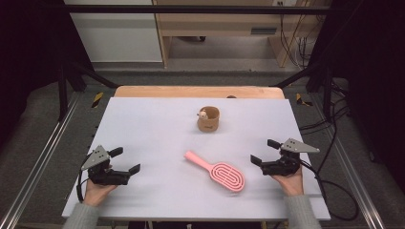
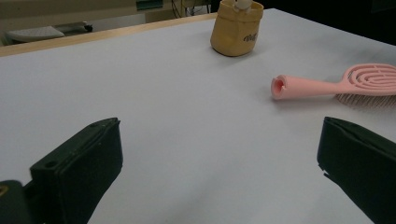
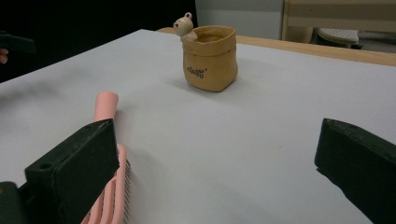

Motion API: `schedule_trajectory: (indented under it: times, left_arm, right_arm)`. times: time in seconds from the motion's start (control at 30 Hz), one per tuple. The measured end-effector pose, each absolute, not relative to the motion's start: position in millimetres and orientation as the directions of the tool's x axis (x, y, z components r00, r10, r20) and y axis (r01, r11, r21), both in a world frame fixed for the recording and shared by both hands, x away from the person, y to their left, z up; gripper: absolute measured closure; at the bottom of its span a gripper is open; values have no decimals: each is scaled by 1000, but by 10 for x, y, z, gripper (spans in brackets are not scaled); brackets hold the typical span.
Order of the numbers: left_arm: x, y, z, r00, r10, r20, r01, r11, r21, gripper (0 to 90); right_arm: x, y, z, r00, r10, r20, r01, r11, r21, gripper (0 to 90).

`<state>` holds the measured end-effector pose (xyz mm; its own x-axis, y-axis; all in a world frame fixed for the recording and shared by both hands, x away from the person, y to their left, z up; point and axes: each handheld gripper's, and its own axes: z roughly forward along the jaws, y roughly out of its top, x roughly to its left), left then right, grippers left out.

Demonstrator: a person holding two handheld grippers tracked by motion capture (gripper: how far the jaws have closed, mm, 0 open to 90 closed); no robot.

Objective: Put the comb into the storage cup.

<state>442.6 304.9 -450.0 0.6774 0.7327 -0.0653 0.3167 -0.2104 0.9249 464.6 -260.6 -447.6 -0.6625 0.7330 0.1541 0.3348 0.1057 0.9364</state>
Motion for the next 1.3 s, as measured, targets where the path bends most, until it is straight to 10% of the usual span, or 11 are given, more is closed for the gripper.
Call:
schedule_trajectory:
  times: [1.3]
  left_arm:
    - [4438,2851,-4362,667,743,-44,356,-266,896,0]
  right_arm:
    - [4645,-2609,-4471,-660,736,151,340,114,933,2]
